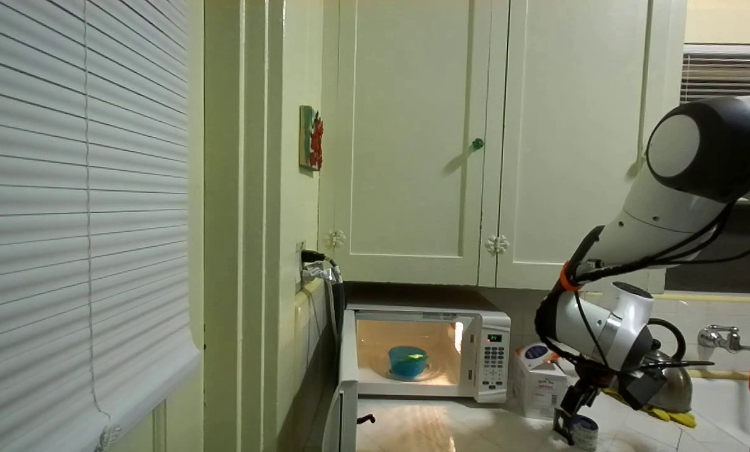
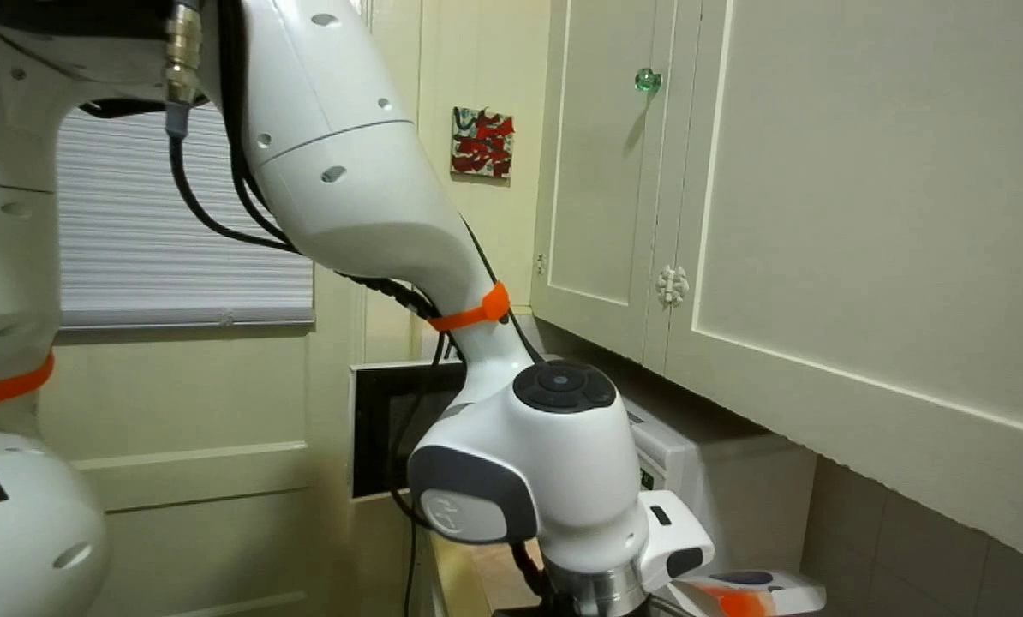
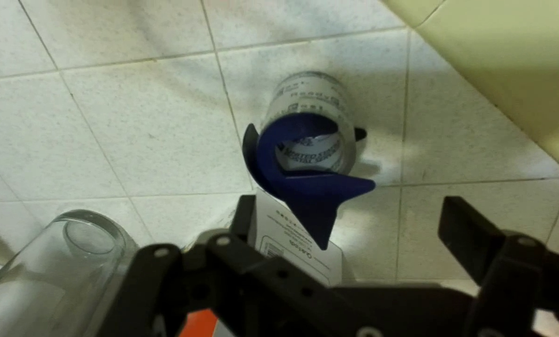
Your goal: Move the white and blue object to the right
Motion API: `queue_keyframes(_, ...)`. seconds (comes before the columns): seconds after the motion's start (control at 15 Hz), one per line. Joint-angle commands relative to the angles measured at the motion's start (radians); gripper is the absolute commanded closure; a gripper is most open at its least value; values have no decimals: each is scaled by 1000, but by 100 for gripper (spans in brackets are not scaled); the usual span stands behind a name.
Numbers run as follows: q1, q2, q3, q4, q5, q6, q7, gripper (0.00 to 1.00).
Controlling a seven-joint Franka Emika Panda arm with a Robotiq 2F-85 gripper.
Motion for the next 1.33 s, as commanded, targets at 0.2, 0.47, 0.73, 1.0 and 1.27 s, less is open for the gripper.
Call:
queue_keyframes(0.2, -36, 156, 53, 89, 192, -18, -161, 0)
queue_keyframes(0.47, -106, 240, 132, 145, 281, -25, -225, 2)
queue_keyframes(0.73, -197, 317, 223, 200, 344, -24, -274, 24)
queue_keyframes(1.0, -267, 362, 279, 231, 338, -9, -288, 50)
queue_keyframes(1.27, -271, 342, 249, 209, 272, -14, -243, 64)
